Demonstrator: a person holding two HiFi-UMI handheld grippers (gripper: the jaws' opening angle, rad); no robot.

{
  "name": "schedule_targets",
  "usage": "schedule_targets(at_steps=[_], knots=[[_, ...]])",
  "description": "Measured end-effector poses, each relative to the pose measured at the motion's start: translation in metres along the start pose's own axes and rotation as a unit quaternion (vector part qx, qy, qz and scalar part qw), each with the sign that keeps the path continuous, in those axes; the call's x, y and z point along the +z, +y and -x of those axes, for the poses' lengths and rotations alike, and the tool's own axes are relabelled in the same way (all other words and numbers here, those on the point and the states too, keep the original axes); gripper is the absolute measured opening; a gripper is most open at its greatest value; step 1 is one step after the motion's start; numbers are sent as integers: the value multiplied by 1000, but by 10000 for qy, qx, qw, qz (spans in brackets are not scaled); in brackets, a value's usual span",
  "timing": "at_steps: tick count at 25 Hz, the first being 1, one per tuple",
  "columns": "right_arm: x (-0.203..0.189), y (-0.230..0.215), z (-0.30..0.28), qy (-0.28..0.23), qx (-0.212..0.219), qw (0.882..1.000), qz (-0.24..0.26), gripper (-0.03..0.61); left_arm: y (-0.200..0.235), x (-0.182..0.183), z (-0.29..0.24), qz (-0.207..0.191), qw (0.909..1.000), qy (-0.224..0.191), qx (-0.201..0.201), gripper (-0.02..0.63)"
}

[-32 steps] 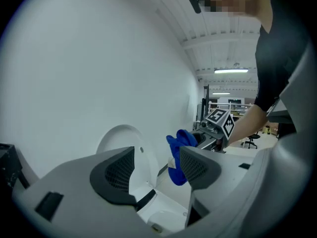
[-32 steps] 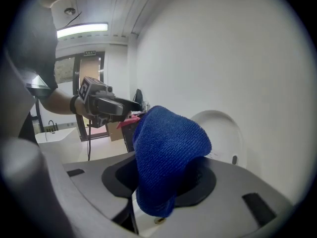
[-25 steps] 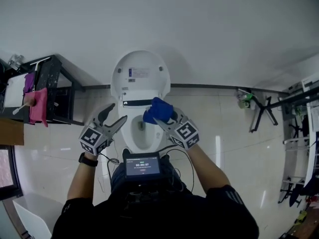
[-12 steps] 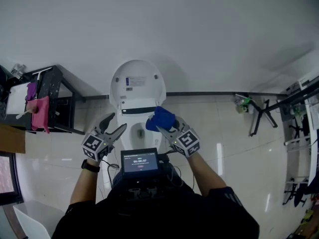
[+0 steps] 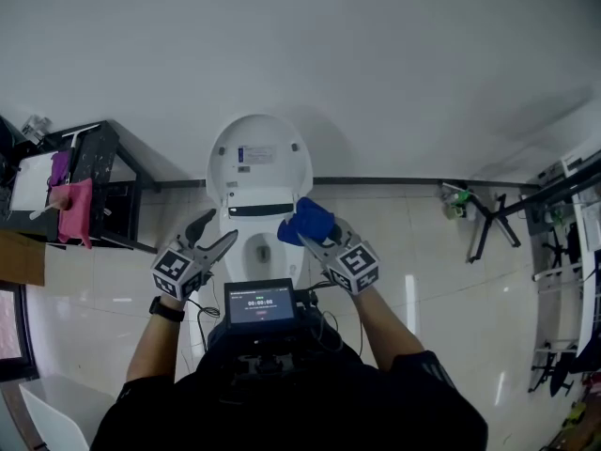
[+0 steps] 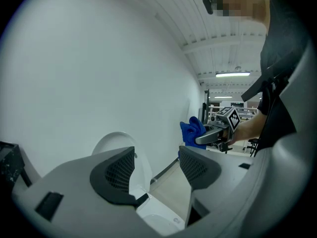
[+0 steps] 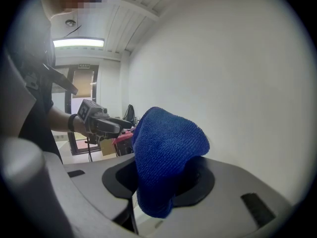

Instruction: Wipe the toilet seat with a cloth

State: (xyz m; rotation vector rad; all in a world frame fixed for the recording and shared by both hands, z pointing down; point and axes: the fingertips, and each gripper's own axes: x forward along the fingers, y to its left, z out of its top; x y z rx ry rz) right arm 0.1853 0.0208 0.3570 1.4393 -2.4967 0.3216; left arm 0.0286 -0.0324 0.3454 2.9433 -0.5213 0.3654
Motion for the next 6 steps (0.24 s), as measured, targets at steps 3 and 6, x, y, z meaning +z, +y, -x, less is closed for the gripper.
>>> schedule_targets(at_steps=[3, 6], knots=[[0, -3, -1, -18, -14, 10000, -35, 166, 0, 3, -2, -7, 10000, -28, -4, 281], [-3, -9, 1, -30, -76, 10000, -40, 165, -2, 5, -3, -8, 10000, -31, -13, 281]])
